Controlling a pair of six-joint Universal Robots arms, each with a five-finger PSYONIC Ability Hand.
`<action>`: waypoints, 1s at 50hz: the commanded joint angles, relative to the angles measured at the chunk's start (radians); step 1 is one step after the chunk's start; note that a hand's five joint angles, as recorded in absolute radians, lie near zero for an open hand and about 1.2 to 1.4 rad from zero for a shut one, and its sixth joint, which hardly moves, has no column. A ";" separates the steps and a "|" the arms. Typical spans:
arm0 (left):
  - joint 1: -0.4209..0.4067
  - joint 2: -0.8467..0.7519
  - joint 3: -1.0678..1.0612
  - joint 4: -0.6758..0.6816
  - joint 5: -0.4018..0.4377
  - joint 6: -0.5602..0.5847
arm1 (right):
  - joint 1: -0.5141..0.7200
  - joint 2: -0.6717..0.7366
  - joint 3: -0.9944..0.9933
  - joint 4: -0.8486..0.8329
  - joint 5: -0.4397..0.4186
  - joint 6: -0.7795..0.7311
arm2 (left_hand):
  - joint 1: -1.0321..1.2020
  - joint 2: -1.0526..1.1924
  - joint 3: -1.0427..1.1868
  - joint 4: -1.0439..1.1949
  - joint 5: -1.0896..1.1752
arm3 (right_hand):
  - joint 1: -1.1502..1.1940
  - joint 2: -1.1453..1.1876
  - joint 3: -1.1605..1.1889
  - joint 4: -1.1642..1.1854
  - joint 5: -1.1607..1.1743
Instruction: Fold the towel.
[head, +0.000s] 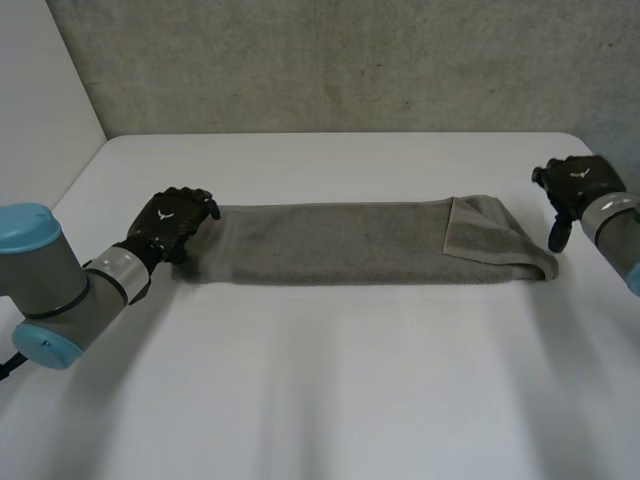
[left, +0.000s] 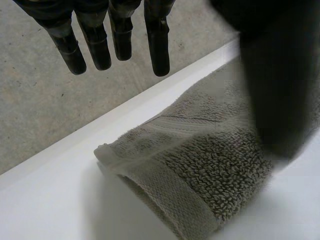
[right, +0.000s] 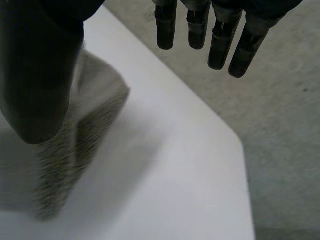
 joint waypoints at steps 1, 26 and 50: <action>-0.009 -0.028 0.004 0.001 -0.016 0.000 | 0.005 0.030 0.063 0.023 -0.061 -0.009 | -0.008 -0.007 -0.010 -0.013 0.011 | -0.063 -0.078 -0.071 -0.086 -0.063; -0.015 -0.058 0.024 0.000 -0.054 0.000 | -0.030 0.179 -0.038 -0.212 0.149 0.238 | -0.006 -0.004 -0.007 -0.010 0.014 | -0.063 -0.078 -0.071 -0.086 -0.063; -0.019 -0.075 0.017 -0.046 -0.057 0.005 | -0.020 0.174 -0.021 -0.144 0.129 0.248 | 0.188 0.190 0.186 0.183 0.207 | -0.053 -0.069 -0.061 -0.076 -0.053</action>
